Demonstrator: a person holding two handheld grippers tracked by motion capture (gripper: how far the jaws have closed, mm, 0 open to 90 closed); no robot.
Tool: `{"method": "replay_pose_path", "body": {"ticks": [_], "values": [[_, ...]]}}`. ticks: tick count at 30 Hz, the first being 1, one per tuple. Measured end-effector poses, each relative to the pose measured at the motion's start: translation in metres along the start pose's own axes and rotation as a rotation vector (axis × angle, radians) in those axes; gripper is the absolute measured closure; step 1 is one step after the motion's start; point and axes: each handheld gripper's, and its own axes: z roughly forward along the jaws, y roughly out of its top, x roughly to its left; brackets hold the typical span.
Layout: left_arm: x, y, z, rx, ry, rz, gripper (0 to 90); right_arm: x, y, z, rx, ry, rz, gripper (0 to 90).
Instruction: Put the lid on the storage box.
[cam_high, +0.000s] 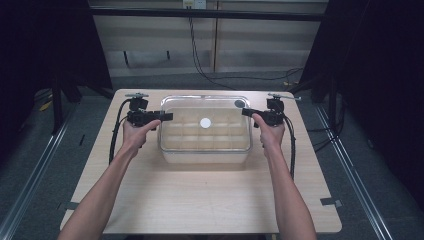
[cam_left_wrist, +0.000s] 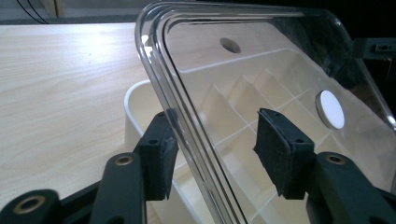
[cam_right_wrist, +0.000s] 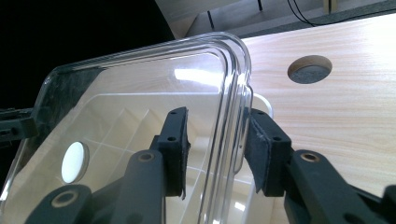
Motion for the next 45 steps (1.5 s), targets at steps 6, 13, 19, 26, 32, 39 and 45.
{"method": "replay_pose_path", "body": {"ticks": [6,13,19,26,32,39,45], "values": [[0.002,-0.003,0.002,0.029,-0.002,0.007,46.7,-0.001,-0.002,0.004,0.011,-0.017,-0.004,60.5],[0.005,-0.007,0.004,0.040,-0.008,0.001,46.1,-0.002,-0.004,0.008,0.023,-0.029,-0.001,59.5],[0.005,-0.008,0.006,0.056,0.002,-0.007,45.5,-0.004,-0.007,0.012,0.036,-0.044,-0.002,57.9],[0.009,-0.014,0.011,0.087,0.020,-0.028,44.8,-0.005,-0.012,0.019,0.071,-0.107,-0.028,55.8],[0.012,-0.018,0.011,0.090,0.018,-0.031,44.8,-0.002,-0.013,0.022,0.088,-0.136,-0.051,51.4],[0.009,-0.019,0.010,0.092,0.025,-0.028,45.3,-0.002,-0.018,0.026,0.084,-0.138,-0.063,46.1],[0.013,-0.025,0.006,0.064,-0.002,-0.066,49.4,0.004,-0.021,0.028,0.074,-0.166,-0.087,40.3]]}}
